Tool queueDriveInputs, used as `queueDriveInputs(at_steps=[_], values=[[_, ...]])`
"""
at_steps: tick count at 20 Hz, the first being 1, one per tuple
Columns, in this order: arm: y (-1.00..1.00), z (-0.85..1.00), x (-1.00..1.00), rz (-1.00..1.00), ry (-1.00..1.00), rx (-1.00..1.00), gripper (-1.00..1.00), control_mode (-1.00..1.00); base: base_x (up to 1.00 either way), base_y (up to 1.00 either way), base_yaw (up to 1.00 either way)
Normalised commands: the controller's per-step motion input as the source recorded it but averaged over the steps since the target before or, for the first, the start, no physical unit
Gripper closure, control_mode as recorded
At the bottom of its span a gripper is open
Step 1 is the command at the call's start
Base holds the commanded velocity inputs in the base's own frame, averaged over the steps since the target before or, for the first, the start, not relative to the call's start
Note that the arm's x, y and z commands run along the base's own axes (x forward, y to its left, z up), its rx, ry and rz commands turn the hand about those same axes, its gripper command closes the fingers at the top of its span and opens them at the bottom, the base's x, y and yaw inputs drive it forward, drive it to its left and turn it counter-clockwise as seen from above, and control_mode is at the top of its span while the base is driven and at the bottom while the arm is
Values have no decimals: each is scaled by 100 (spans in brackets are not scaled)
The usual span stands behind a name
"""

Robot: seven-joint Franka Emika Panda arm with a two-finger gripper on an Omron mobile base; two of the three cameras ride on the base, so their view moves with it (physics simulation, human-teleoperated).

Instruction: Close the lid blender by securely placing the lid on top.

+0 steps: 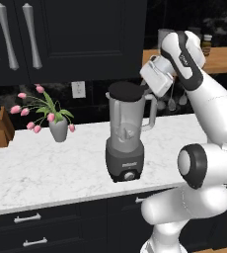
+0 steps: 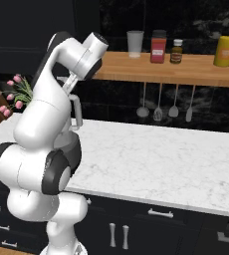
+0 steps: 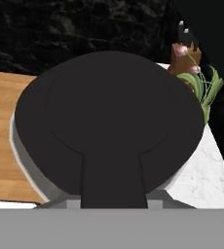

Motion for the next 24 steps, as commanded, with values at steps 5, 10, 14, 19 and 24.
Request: queueDriveInputs(at_steps=[5,10,14,19,24], values=[[0,-12,-22,0,-2,0,100,-100,0,0,0],[0,-6,-50,0,-12,0,100,-100,0,0,0],[10,-13,-34,0,-8,0,-100,-100,0,0,0],[7,-10,-9,0,-1,0,-100,-100,0,0,0],[13,0,0,0,0,0,-100,-100,0,0,0]])
